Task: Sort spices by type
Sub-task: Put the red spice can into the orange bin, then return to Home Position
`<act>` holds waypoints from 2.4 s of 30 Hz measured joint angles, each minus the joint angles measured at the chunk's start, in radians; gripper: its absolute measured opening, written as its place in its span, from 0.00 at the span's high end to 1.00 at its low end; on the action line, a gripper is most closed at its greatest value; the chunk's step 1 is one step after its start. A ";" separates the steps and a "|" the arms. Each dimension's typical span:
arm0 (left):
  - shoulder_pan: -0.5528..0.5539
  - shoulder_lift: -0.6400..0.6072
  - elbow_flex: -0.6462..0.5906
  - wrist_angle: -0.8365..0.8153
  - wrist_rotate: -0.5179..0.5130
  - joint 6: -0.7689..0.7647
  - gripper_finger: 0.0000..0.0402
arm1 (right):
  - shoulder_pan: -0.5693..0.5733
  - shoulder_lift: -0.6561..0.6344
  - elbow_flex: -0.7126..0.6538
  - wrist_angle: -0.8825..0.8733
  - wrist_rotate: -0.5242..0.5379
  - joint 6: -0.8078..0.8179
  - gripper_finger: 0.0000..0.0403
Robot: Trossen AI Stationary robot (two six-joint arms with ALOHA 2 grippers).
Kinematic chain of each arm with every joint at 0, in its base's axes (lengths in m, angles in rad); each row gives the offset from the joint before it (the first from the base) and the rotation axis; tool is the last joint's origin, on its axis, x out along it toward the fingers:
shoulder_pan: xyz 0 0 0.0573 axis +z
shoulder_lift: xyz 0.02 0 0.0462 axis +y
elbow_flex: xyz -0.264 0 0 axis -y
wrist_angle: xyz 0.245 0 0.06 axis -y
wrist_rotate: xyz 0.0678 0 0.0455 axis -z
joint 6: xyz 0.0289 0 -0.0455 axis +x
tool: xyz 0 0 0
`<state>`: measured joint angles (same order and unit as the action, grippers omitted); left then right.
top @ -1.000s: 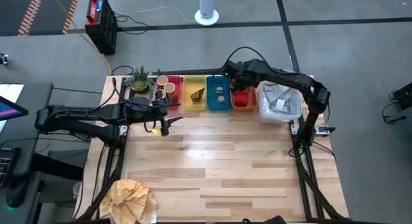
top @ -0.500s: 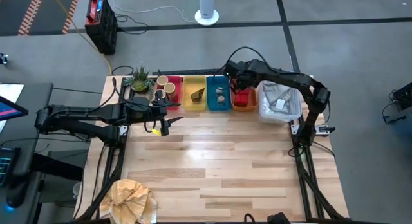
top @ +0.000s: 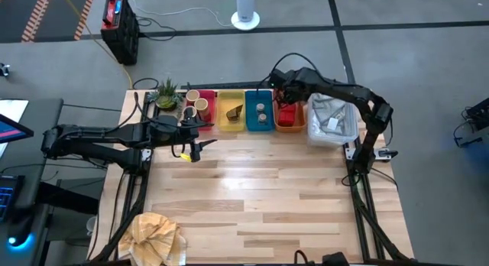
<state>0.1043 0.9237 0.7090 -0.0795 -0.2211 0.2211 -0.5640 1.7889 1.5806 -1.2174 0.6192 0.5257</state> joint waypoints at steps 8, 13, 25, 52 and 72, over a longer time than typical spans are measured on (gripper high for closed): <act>0.000 0.000 0.000 0.000 0.000 -0.002 0.39 | -0.008 0.014 0.002 -0.017 -0.027 0.058 0.41; 0.000 0.000 0.000 -0.005 0.000 -0.008 0.39 | 0.012 0.070 0.001 -0.054 -0.026 0.095 0.41; 0.000 0.000 0.000 -0.023 -0.007 -0.005 0.39 | 0.026 0.131 0.001 -0.001 -0.063 0.015 0.41; 0.000 0.000 0.000 -0.064 -0.007 -0.027 0.39 | -0.008 0.112 0.002 -0.061 -0.187 -0.035 0.12; -0.001 -0.008 0.000 -0.061 -0.005 -0.003 0.39 | 0.121 -0.067 0.073 0.093 -0.152 -0.340 0.19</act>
<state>0.1029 0.9157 0.7090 -0.1406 -0.2257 0.2179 -0.4430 1.7223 1.6541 -1.1244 0.4672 0.1861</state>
